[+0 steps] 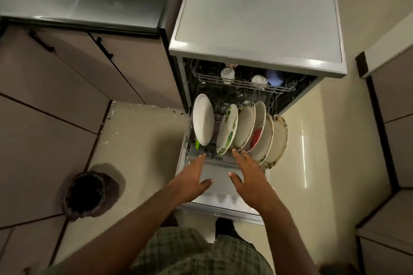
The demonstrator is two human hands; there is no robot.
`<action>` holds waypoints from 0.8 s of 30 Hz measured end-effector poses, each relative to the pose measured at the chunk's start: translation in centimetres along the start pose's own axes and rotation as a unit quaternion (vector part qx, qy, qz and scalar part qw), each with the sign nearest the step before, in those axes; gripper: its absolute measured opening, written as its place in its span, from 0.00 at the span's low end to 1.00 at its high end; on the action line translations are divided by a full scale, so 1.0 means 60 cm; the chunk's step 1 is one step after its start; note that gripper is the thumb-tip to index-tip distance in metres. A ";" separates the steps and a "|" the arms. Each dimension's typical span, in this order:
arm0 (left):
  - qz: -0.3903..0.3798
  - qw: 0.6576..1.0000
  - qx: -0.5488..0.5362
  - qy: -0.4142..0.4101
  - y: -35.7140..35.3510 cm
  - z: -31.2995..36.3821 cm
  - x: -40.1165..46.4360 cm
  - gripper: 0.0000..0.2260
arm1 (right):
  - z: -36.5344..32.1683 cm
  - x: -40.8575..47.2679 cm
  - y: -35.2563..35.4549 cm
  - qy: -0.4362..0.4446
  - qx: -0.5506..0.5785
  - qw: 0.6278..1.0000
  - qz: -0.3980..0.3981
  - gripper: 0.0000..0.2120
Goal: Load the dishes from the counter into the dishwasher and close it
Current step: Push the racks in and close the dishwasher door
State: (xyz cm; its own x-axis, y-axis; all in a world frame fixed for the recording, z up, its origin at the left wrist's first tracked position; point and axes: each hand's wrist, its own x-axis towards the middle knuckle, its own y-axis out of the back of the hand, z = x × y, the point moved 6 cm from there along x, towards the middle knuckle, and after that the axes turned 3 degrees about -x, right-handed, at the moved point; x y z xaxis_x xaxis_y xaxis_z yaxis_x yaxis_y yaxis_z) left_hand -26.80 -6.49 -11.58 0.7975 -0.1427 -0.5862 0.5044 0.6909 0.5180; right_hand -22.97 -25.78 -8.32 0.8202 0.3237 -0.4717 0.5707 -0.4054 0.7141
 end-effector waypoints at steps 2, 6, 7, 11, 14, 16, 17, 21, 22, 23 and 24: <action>0.012 0.998 -0.051 0.031 -0.024 0.013 0.020 0.41 | 0.033 0.014 -0.007 0.015 0.044 0.999 -0.024 0.32; 0.062 0.979 -0.167 0.096 -0.052 0.014 0.058 0.38 | 0.074 0.055 -0.028 -0.003 0.112 0.991 -0.068 0.32; 0.078 0.972 -0.194 0.103 -0.051 0.013 0.057 0.37 | 0.074 0.058 -0.029 -0.006 0.120 0.991 -0.057 0.32; 0.105 0.908 -0.350 0.205 -0.106 -0.041 0.109 0.31 | 0.132 0.119 -0.095 -0.085 0.194 0.975 -0.071 0.31; 0.122 0.826 -0.476 0.276 -0.163 -0.102 0.169 0.29 | 0.196 0.169 -0.176 -0.192 0.279 0.938 -0.070 0.30; 0.130 0.774 -0.535 0.311 -0.202 -0.134 0.221 0.24 | 0.247 0.201 -0.231 -0.279 0.358 0.889 -0.059 0.24; 0.132 0.752 -0.560 0.322 -0.222 -0.150 0.249 0.20 | 0.270 0.218 -0.260 -0.315 0.412 0.853 -0.053 0.16; 0.116 0.691 -0.618 0.356 -0.295 -0.191 0.350 0.04 | 0.331 0.272 -0.340 -0.406 0.610 0.681 0.001 0.13; 0.116 0.681 -0.627 0.360 -0.314 -0.203 0.376 0.04 | 0.349 0.288 -0.357 -0.420 0.631 0.651 0.022 0.18; 0.117 0.671 -0.635 0.364 -0.330 -0.212 0.398 0.05 | 0.362 0.303 -0.371 -0.430 0.648 0.627 0.038 0.22; 0.116 0.663 -0.642 0.367 -0.343 -0.219 0.414 0.05 | 0.371 0.316 -0.381 -0.435 0.663 0.607 0.052 0.24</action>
State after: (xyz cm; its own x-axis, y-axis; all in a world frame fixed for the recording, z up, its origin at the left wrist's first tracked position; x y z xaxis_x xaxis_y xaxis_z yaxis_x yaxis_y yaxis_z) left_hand -21.69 -14.95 -44.97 0.1914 0.1309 -0.9727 -0.6776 0.7346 -0.0345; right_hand -19.57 -29.41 -45.09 0.2361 -0.1023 -0.9663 -0.4276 -0.9039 -0.0088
